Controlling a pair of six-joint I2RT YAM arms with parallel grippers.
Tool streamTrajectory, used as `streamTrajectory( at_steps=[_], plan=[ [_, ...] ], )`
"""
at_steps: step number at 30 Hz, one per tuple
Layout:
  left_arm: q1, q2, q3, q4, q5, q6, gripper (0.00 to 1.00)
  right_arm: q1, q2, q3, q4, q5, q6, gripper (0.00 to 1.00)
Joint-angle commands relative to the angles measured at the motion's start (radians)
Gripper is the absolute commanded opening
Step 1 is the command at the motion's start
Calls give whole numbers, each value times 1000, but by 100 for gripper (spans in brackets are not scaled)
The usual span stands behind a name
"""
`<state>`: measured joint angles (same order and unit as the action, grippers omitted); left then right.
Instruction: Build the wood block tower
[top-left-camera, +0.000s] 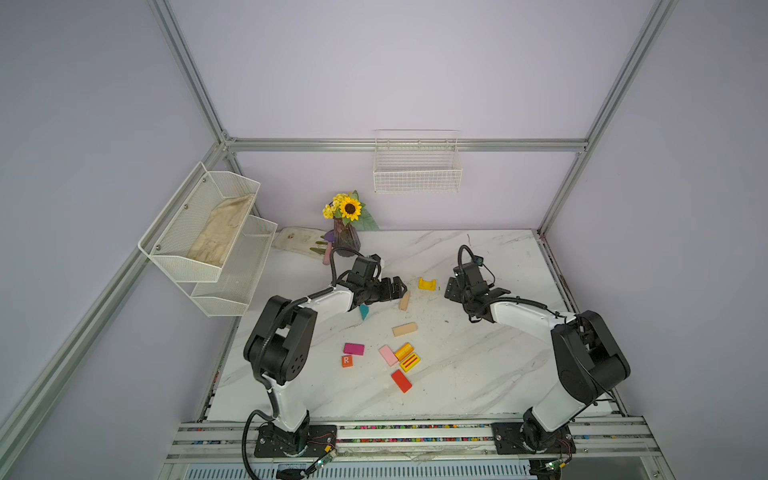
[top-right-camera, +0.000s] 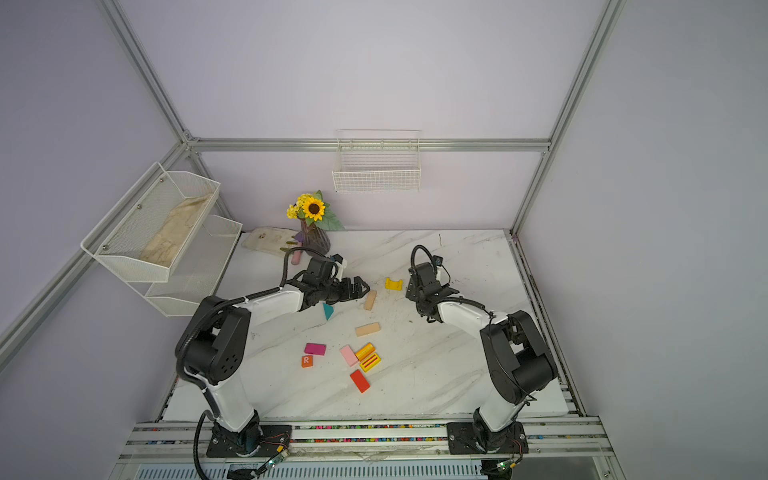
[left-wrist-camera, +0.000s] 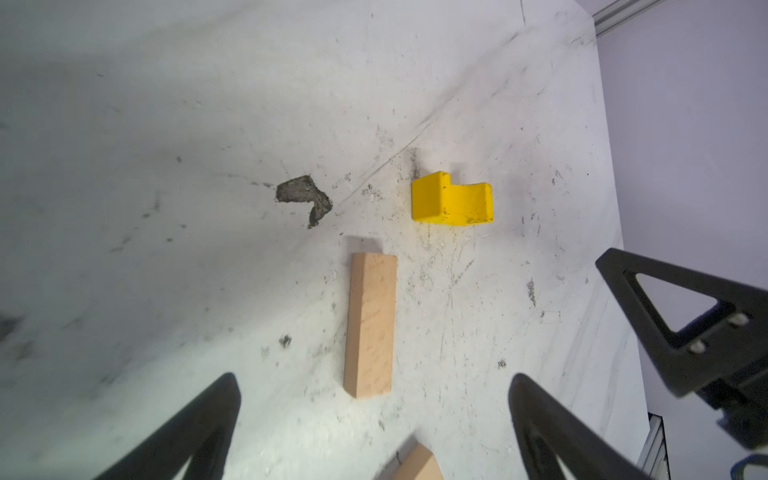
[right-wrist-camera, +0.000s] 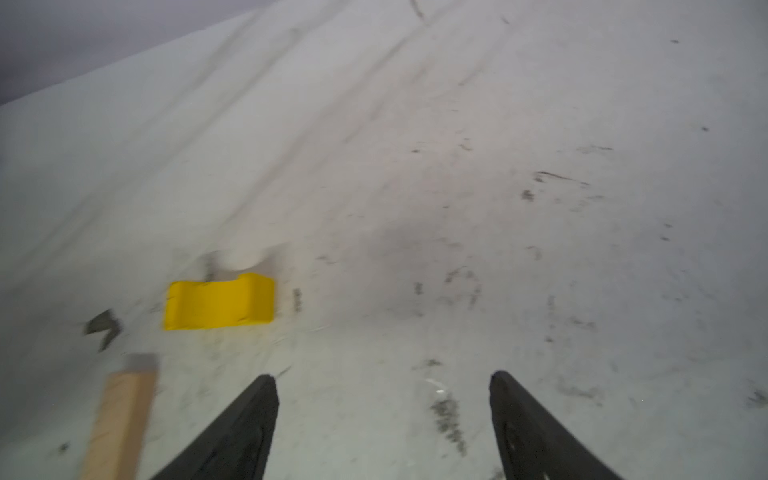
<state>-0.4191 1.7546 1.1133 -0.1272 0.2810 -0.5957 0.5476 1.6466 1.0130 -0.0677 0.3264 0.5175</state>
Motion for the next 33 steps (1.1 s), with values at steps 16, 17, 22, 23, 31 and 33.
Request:
streamTrajectory(
  at_steps=[16,17,22,23,31,33],
  plan=[
    [312,-967,-591,-262,-585,41,100,266,422,404,-218,44,37,83],
    [313,-956,-586,-267,-581,37,100,267,433,407,-218,38,35,83],
    [313,-933,-589,-259,-554,35,100,265,460,412,-253,69,51,78],
    [313,-934,-594,-252,-549,33,100,265,455,406,-260,87,54,78],
    [315,-940,-605,-240,-540,30,100,245,370,284,-247,151,53,77],
    [314,-935,-604,-239,-534,30,99,226,363,259,-240,151,53,77]
  ],
)
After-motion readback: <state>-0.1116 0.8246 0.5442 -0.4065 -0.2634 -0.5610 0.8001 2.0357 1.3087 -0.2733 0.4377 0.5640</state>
